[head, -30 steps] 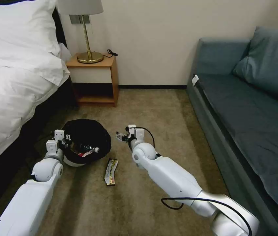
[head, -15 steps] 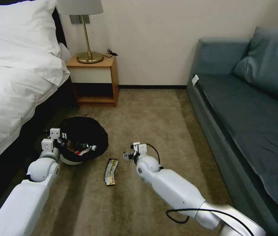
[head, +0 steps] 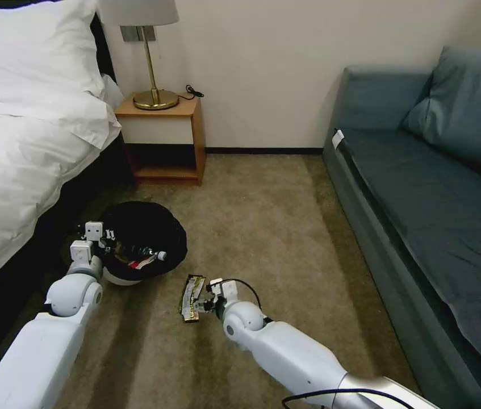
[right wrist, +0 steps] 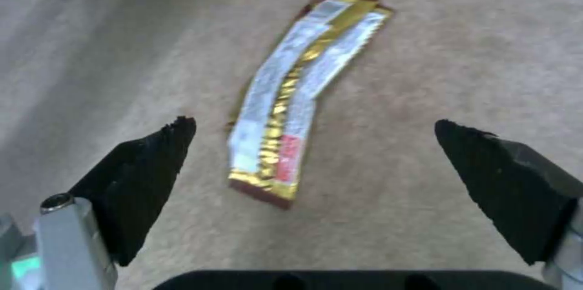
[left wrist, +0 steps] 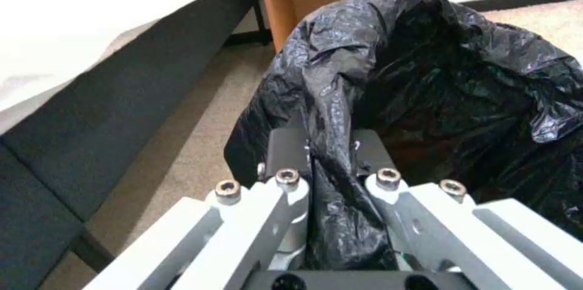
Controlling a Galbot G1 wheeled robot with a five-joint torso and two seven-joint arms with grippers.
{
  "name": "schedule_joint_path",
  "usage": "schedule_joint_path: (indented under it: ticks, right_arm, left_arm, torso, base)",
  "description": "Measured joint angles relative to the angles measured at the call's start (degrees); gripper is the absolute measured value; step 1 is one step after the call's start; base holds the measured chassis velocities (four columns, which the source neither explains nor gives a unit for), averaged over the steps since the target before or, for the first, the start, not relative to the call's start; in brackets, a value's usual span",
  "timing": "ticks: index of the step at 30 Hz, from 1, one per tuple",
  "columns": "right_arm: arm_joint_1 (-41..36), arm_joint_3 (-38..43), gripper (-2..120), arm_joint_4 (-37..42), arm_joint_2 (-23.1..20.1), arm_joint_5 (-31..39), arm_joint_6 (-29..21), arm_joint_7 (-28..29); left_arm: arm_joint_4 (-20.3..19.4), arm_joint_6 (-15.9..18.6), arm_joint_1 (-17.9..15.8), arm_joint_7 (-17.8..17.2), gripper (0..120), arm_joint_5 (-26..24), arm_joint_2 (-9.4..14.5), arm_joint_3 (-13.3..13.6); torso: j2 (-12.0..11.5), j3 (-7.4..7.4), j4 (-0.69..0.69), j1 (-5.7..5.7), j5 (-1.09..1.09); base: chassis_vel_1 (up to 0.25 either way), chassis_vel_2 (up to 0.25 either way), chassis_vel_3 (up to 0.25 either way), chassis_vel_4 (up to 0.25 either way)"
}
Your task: Pick up the trash bin, then pick up the garbage on the floor and place it into the trash bin.
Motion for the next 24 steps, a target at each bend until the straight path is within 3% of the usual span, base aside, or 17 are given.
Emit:
schedule_joint_path:
  ticks: [7, 24]
  right_arm:
    - [0.26, -1.47, 98, -1.22, 1.63, -0.08, 2.11, -3.62]
    - [-1.29, -1.95, 98, -8.34, 5.59, -3.13, 6.63, -8.82]
  left_arm:
    - [-0.88, 0.11, 0.20, -0.19, 5, 0.89, -0.92, 0.06]
    - [-2.01, 0.21, 1.72, -0.28, 5, 0.94, -0.23, -0.58]
  torso:
    - [0.00, 0.00, 0.00, 0.00, 0.00]
    - [0.00, 0.00, 0.00, 0.00, 0.00]
  base:
    - [0.000, 0.000, 0.000, 0.000]
    - [0.000, 0.000, 0.000, 0.000]
